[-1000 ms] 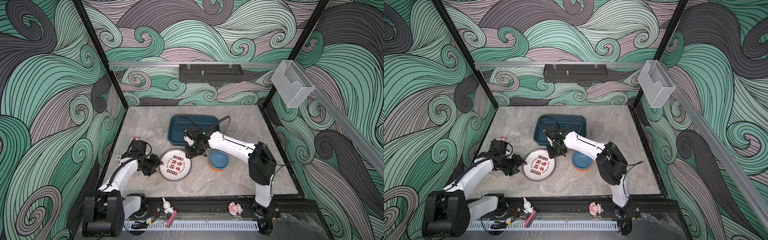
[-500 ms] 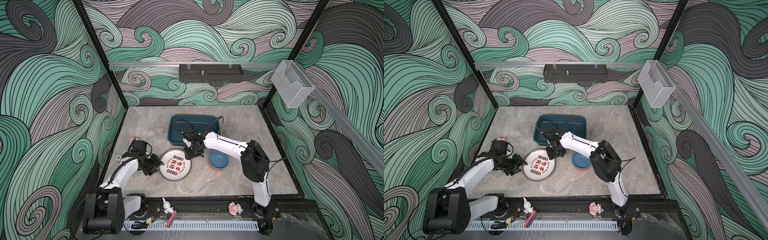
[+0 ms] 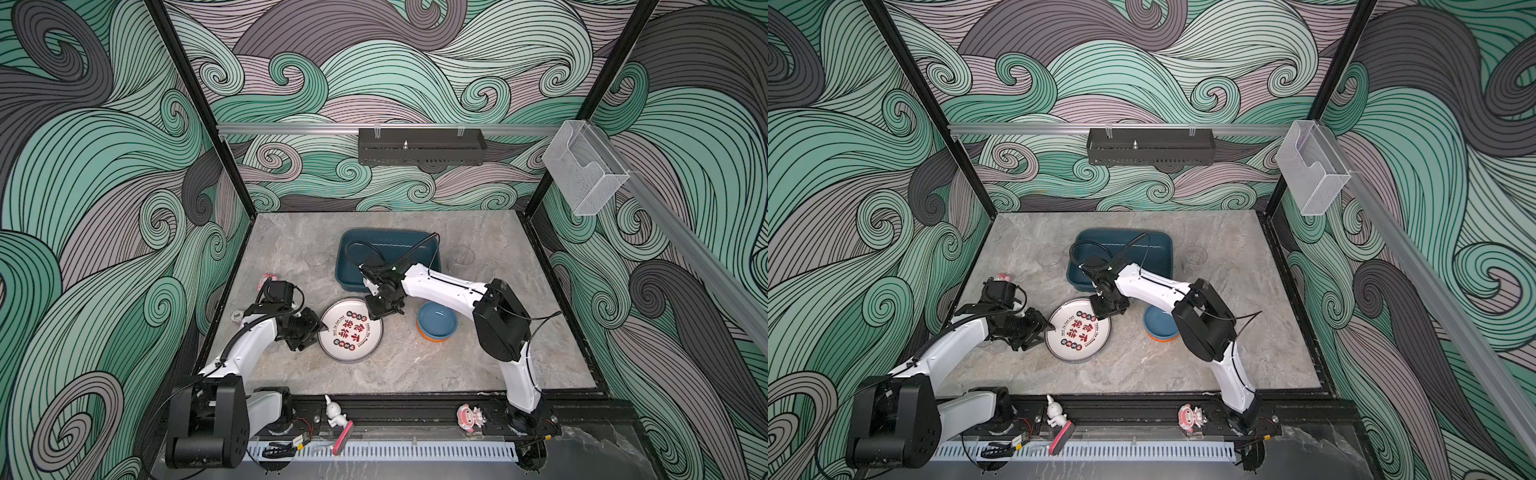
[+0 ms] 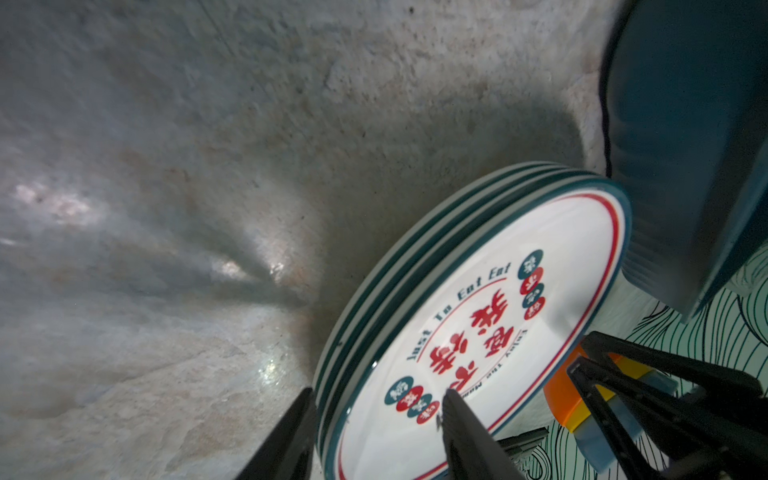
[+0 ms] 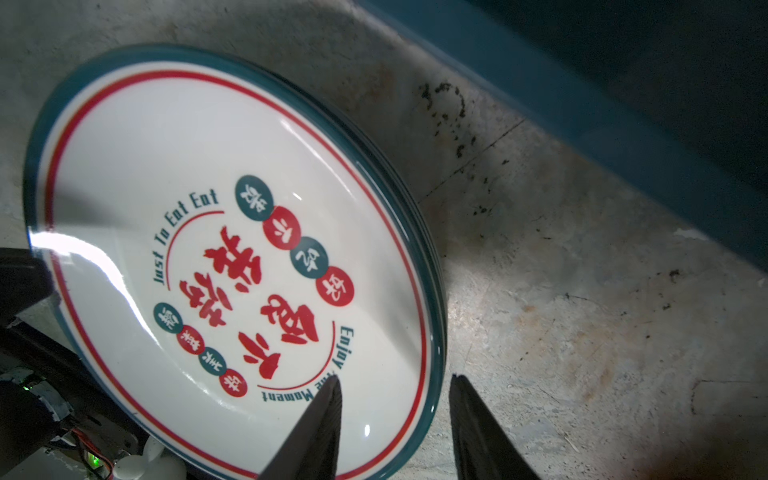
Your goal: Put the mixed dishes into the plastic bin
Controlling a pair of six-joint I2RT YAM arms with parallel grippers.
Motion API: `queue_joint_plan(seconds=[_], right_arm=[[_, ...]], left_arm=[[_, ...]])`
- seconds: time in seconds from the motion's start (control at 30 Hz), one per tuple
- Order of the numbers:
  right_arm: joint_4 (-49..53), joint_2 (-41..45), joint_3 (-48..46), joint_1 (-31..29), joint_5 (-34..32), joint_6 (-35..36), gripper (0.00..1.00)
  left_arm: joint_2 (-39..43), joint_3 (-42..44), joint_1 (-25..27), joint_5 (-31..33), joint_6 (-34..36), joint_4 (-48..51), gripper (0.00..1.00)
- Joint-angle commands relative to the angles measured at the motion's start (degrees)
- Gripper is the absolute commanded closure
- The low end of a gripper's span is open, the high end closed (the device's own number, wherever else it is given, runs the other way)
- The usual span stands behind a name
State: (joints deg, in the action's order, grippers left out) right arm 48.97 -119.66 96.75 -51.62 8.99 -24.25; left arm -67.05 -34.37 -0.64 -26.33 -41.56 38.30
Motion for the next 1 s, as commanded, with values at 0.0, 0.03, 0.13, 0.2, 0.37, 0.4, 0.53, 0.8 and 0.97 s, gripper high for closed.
queue_joint_plan(seconds=[0.0,0.03,0.13,0.2,0.37,0.4,0.53,0.8,0.97], right_arm=[[1.0,-1.3,1.3,-0.5,0.1,0.1,0.56],[1.1,-1.4,1.4,-0.5,0.3,0.1,0.56],[1.5,-1.8,1.6,-0.5,0.2,0.2,0.54],[1.5,-1.8,1.7,-0.5,0.0,0.2,0.52],[1.4,-1.9,1.7,-0.6,0.2,0.3,0.53],[1.4,-1.8,1.7,-0.6,0.3,0.3,0.54],[1.5,-2.1,1.7,-0.6,0.7,0.3,0.56],[1.5,-2.3,2.0,-1.0,1.0,0.4,0.62],[1.8,-2.5,2.1,-1.1,1.0,0.6,0.67]], left_arm=[[-0.6,0.2,-0.2,-0.7,0.3,0.0,0.49],[-0.7,0.1,-0.2,-0.7,0.3,0.0,0.49],[-0.8,0.0,-0.2,-0.7,0.3,0.0,0.49],[-0.7,0.1,-0.2,-0.7,0.3,0.1,0.49],[-0.7,0.0,-0.2,-0.8,0.3,0.2,0.49],[-0.7,0.1,-0.2,-0.7,0.3,0.2,0.49],[-0.6,0.1,-0.2,-0.8,0.3,0.3,0.49],[-0.4,0.2,-0.1,-0.9,0.3,0.3,0.51],[-0.4,0.3,-0.1,-1.0,0.2,0.1,0.54]])
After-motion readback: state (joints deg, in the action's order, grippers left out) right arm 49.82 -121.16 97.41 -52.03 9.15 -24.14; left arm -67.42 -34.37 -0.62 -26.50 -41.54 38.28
